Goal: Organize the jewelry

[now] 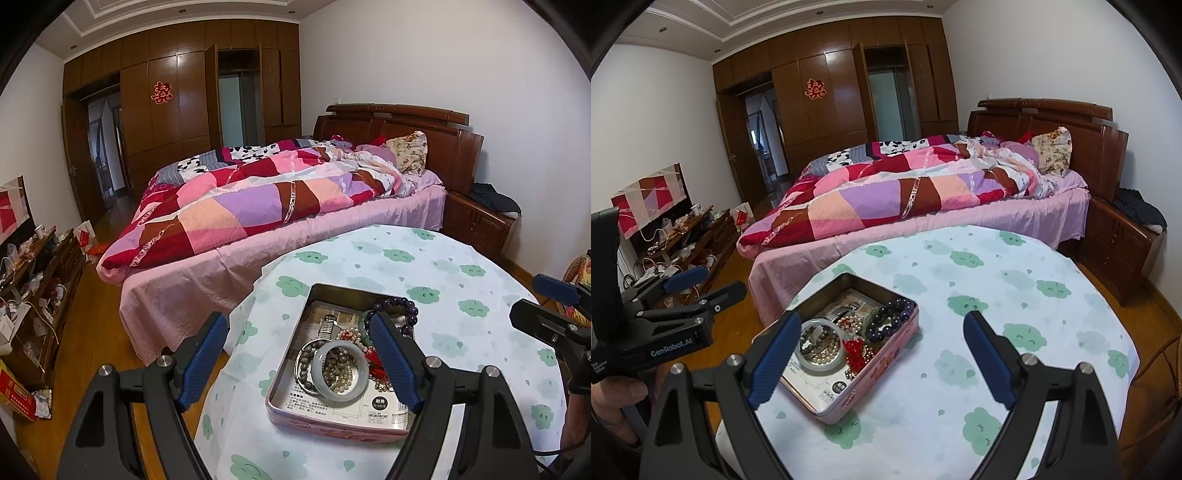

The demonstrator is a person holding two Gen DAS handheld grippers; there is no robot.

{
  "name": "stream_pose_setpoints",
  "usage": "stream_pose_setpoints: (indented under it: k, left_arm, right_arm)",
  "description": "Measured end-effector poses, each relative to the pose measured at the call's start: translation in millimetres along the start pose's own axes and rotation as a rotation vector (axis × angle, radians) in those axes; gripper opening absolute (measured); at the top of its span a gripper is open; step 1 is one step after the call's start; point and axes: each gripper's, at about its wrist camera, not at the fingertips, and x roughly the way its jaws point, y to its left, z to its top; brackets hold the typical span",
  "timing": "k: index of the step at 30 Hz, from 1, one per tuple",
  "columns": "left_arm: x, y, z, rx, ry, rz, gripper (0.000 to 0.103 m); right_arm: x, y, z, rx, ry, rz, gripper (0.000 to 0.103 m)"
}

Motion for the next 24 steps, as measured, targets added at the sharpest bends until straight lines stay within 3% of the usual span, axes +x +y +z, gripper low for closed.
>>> stream_pose_setpoints:
  k: [24]
  left_arm:
    - [2.5,-2.5,-1.2,-0.001,0.000,-0.014,0.081]
  right_arm:
    - [0.2,-1.3,-0.6,0.000,0.003,0.001,0.092]
